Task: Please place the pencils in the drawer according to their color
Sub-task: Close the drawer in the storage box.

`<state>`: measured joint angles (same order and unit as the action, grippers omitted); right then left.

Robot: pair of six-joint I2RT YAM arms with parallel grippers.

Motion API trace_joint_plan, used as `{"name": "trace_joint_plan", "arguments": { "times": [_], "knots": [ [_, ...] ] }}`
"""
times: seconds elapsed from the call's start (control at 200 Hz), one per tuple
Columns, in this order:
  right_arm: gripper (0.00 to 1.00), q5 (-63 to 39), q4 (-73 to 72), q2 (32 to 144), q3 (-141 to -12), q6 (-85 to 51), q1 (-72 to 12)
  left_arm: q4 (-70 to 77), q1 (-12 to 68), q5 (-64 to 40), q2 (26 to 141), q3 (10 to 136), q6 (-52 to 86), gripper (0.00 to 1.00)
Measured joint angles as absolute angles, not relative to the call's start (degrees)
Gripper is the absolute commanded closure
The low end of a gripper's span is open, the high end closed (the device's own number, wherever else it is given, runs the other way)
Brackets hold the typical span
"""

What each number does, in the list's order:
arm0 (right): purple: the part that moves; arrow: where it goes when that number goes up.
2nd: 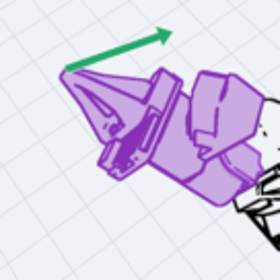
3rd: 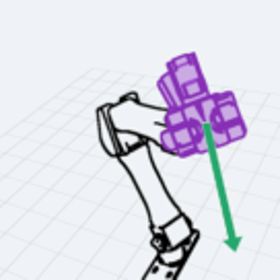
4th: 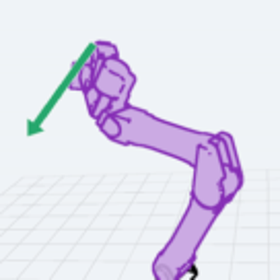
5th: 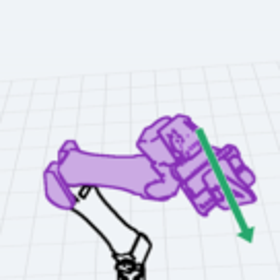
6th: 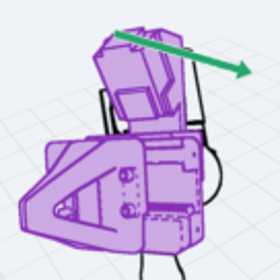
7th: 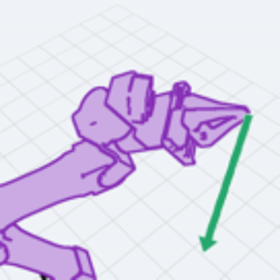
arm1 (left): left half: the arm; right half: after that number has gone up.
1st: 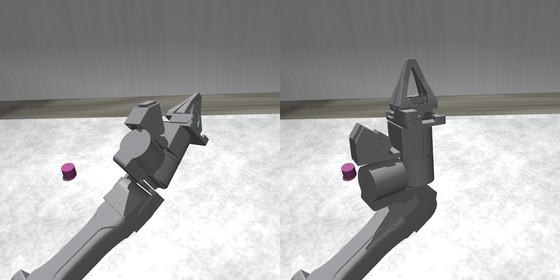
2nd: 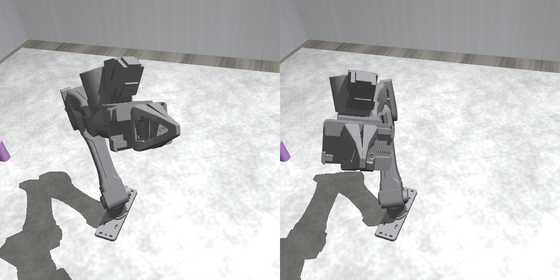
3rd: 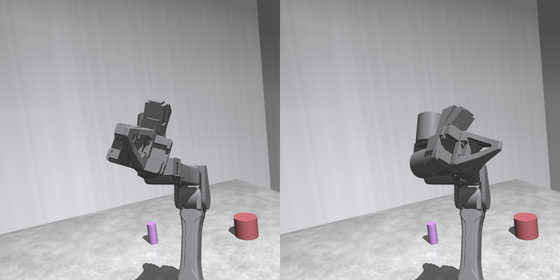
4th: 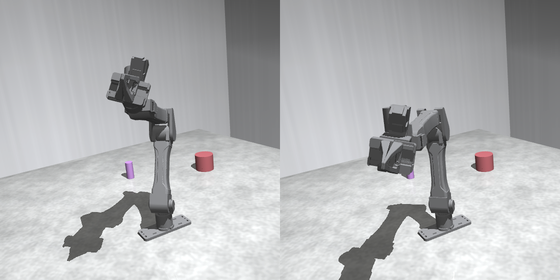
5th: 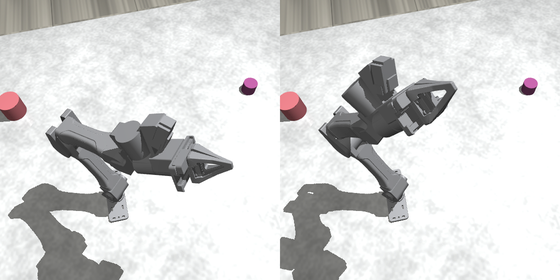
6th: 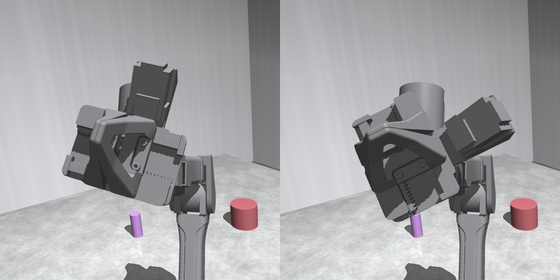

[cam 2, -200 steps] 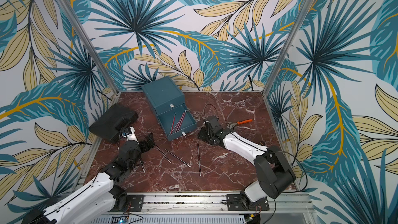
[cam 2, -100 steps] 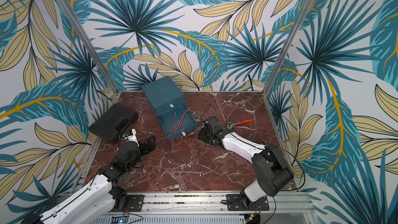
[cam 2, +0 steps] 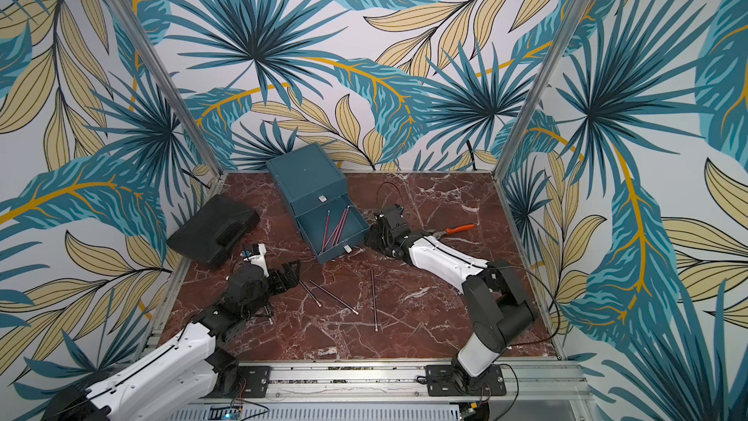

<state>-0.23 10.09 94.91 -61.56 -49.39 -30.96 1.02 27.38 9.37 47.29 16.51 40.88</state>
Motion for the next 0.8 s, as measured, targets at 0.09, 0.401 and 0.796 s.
{"name": "trace_joint_plan", "arguments": {
  "times": [0.09,0.401,0.796],
  "knots": [
    [0.47,-0.21,10.17,95.85,-62.24,-49.63,-31.16,0.73,27.38,9.39,47.22,16.56,40.47,0.00],
    [0.47,0.14,10.33,96.97,-65.91,-50.00,-31.29,-1.45,27.38,10.28,44.53,16.56,40.27,0.00],
    [0.47,-0.27,9.89,101.38,-70.57,-51.09,-32.10,-4.16,27.38,12.51,42.44,17.15,39.03,0.00]
  ]
}}
